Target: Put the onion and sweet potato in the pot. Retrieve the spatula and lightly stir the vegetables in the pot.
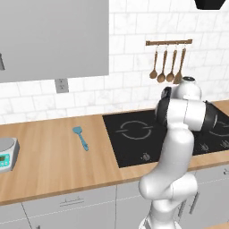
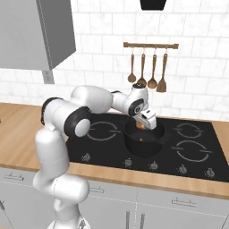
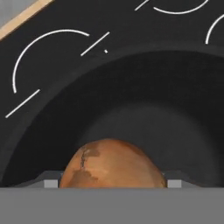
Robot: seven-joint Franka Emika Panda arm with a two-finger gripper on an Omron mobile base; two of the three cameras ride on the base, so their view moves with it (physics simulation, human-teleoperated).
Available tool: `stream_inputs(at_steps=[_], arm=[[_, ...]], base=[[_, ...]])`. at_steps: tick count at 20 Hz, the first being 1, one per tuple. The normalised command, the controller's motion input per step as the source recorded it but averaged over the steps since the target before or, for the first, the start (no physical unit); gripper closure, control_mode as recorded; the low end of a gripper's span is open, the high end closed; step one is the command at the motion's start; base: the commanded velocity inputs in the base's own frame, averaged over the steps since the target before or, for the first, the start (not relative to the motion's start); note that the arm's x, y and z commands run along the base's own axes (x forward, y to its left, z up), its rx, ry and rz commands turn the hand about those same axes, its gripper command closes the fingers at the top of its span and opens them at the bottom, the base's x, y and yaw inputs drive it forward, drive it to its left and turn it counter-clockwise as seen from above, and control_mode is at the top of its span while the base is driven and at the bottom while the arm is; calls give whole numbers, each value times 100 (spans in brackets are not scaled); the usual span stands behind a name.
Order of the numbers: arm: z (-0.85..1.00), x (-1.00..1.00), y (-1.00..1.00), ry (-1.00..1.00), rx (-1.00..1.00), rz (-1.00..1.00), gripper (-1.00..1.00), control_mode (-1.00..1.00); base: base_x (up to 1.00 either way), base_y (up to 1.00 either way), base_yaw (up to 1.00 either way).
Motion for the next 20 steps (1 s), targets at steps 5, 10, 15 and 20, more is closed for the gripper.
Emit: stream_inputs(at_steps=[5,10,15,20], arm=[[-41,4,-50,2,7,0,100,-100],[-49,31,-12,6,2,0,100,-100],[-20,-9,0,3,0,0,-100,-100],[0,-45,0,0,0,0,-100,-100]], base=[[0,0,0],[0,0,0],[0,0,0],[0,0,0]])
